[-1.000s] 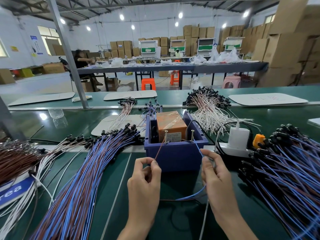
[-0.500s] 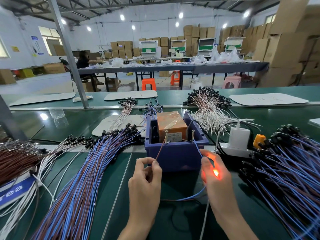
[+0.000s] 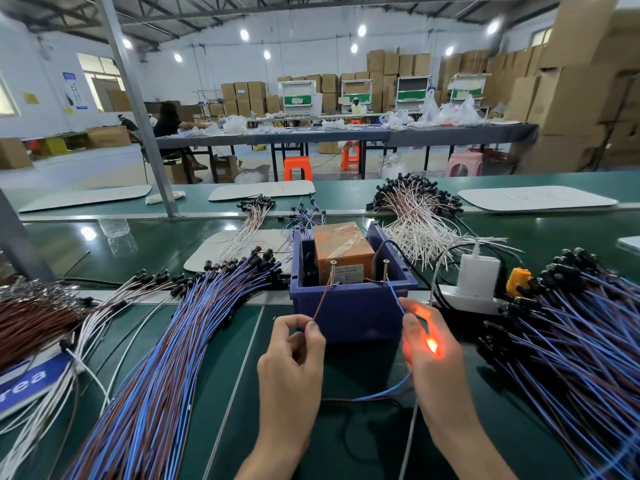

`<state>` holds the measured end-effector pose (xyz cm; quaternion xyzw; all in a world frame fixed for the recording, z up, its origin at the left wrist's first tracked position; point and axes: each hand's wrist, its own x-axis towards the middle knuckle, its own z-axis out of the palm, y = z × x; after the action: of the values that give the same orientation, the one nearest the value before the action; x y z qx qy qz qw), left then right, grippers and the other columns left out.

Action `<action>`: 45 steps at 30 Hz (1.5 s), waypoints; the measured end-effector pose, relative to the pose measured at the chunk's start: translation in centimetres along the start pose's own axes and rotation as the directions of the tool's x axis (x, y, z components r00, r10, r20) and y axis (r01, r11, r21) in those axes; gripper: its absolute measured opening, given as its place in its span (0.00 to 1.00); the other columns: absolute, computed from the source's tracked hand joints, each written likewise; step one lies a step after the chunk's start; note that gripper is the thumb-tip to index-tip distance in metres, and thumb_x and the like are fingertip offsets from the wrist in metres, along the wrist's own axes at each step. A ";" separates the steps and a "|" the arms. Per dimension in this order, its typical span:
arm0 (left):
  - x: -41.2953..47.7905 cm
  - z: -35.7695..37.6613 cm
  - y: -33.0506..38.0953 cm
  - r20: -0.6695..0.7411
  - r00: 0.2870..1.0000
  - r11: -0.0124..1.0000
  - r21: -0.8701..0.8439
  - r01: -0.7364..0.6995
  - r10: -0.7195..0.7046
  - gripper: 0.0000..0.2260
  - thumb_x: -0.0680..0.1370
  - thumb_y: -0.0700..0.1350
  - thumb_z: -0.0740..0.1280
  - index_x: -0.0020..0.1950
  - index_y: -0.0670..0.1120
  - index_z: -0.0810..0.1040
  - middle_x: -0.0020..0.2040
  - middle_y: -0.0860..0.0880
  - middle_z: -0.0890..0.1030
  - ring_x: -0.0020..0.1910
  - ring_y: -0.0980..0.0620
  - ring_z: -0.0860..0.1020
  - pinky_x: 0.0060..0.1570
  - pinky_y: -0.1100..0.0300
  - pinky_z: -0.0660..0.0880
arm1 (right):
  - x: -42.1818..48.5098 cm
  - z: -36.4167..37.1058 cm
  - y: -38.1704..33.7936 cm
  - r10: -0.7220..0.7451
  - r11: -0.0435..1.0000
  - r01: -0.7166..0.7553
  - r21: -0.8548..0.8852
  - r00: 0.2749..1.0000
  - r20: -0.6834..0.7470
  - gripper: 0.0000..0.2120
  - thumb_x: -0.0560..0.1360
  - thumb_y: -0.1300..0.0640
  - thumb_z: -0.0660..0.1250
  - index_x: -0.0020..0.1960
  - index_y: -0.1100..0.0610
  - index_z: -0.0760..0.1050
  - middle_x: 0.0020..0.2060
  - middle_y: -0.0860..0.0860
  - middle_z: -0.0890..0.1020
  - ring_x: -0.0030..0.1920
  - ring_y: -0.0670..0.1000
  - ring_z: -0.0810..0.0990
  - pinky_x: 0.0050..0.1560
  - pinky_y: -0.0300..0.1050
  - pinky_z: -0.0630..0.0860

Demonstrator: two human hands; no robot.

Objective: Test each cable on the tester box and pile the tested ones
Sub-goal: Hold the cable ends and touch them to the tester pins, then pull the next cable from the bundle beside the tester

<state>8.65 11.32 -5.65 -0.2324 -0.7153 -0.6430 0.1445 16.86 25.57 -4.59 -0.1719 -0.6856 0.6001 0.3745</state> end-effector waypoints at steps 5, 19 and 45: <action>0.0 -0.1 0.4 -0.012 1.000 1.000 0.002 -0.005 0.005 0.04 0.81 0.50 0.64 0.46 0.56 0.73 0.26 0.55 0.71 0.24 0.58 0.63 0.25 0.63 0.61 | 0.0 0.0 0.1 0.002 1.000 -0.002 0.028 1.000 0.001 0.12 0.84 0.52 0.59 0.55 0.36 0.77 0.29 0.41 0.71 0.31 0.42 0.68 0.36 0.34 0.68; -1.1 -1.6 0.9 -0.297 0.941 0.983 -0.131 0.125 -0.160 0.09 0.84 0.48 0.57 0.52 0.65 0.69 0.40 0.55 0.77 0.32 0.58 0.74 0.36 0.55 0.73 | -1.5 -0.8 -1.7 0.061 0.977 -0.022 0.211 0.981 -0.184 0.13 0.85 0.56 0.57 0.52 0.50 0.81 0.28 0.48 0.74 0.26 0.44 0.65 0.25 0.31 0.63; -0.4 2.7 26.2 0.556 0.522 0.621 0.013 -0.783 0.647 0.10 0.83 0.51 0.58 0.53 0.47 0.76 0.44 0.54 0.80 0.36 0.53 0.77 0.32 0.63 0.71 | -2.8 -7.6 -26.1 -0.473 0.782 0.565 0.262 0.813 -0.340 0.12 0.79 0.58 0.57 0.42 0.51 0.78 0.23 0.46 0.64 0.25 0.48 0.59 0.25 0.38 0.59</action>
<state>22.79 15.66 16.11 -0.6443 -0.6428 -0.3400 0.2367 29.77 23.14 19.33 0.0188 -0.5335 0.5574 0.6358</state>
